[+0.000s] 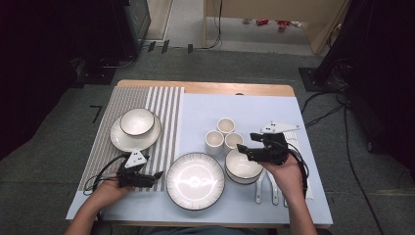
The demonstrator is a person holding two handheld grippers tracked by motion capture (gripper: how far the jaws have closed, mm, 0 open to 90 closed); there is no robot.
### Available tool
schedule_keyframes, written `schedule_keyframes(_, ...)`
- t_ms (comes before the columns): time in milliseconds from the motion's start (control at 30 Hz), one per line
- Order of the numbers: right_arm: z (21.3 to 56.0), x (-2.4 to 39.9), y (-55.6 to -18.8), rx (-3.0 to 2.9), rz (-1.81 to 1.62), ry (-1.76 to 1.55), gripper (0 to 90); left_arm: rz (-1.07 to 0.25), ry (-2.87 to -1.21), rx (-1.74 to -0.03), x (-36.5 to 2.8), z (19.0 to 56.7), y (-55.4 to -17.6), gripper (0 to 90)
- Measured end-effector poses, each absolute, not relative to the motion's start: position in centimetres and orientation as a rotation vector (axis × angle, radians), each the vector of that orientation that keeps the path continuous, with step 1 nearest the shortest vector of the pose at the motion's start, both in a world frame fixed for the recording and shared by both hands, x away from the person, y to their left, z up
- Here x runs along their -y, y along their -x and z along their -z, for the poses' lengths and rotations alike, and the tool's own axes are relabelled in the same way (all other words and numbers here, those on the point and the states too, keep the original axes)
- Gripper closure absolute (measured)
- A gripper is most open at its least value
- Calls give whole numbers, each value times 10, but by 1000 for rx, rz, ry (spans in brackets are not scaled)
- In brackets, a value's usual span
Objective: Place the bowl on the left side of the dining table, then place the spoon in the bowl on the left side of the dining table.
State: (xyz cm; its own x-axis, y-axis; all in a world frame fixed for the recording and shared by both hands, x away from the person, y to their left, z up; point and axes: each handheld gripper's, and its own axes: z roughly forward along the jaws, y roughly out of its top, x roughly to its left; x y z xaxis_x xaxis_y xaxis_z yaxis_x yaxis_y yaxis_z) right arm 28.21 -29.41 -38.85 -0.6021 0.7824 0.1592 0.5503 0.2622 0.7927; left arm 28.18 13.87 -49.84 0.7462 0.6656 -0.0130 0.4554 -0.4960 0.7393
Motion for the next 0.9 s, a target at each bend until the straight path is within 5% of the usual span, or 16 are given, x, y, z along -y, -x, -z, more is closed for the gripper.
schedule_keyframes(900, 397, 321, -274, -2211, -1225, -1315, 318, -356, -2181, -837, -139, 498, -282, 189)
